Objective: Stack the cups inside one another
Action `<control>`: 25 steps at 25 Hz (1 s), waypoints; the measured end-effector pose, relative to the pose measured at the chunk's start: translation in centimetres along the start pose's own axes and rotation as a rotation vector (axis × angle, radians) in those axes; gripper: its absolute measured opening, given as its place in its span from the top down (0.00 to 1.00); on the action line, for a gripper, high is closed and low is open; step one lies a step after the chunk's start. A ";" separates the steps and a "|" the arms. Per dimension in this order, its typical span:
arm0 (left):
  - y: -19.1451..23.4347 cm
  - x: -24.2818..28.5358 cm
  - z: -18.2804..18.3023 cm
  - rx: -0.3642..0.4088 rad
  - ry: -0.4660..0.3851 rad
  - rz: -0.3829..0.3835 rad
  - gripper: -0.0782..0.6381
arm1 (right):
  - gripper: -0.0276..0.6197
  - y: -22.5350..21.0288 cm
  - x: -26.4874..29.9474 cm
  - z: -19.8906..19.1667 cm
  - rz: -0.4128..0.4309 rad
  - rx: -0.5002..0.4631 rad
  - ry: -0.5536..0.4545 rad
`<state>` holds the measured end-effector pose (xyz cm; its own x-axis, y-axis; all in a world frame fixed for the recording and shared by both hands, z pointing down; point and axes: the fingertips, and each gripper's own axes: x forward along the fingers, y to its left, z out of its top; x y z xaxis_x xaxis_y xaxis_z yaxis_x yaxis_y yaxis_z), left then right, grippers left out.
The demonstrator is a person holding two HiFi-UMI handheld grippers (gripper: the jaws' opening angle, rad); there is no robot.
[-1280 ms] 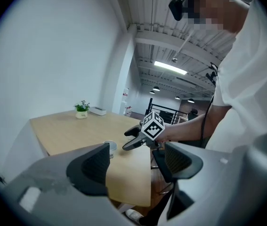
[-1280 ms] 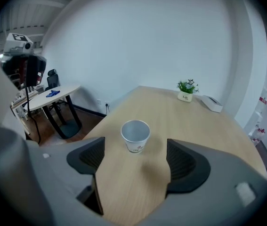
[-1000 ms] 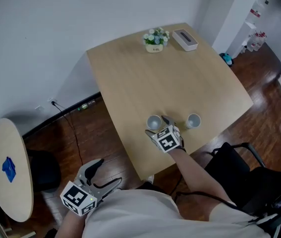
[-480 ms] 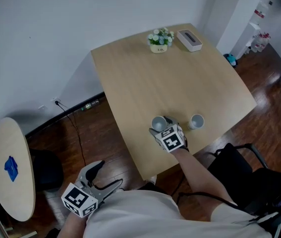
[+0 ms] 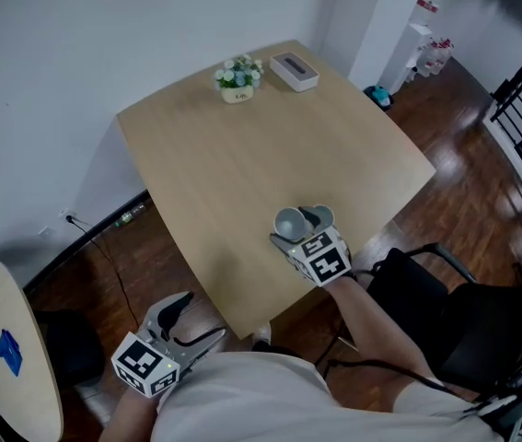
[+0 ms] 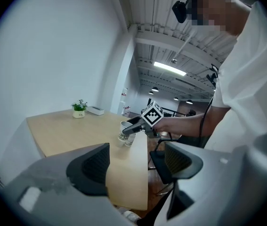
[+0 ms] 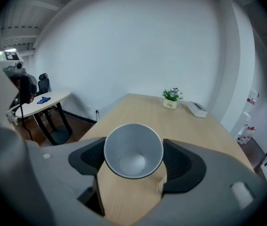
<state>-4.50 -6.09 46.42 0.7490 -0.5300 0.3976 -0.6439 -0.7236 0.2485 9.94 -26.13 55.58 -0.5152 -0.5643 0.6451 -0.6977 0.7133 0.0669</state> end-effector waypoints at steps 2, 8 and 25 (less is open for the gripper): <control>-0.4 1.2 0.6 0.012 -0.006 -0.029 0.36 | 0.38 -2.3 -1.5 -0.3 -0.038 0.025 -0.002; -0.6 3.9 1.7 0.020 -0.019 -0.066 0.36 | 0.38 -8.6 -4.0 -2.1 -0.138 0.083 0.002; 0.2 3.6 1.2 -0.006 -0.006 -0.018 0.36 | 0.36 -11.1 -1.1 -6.6 -0.152 0.136 0.072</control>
<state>-1.73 -8.72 46.81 0.7617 -0.5193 0.3875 -0.6310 -0.7305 0.2613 21.54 -30.72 59.19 -0.3650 -0.6267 0.6885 -0.8280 0.5566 0.0677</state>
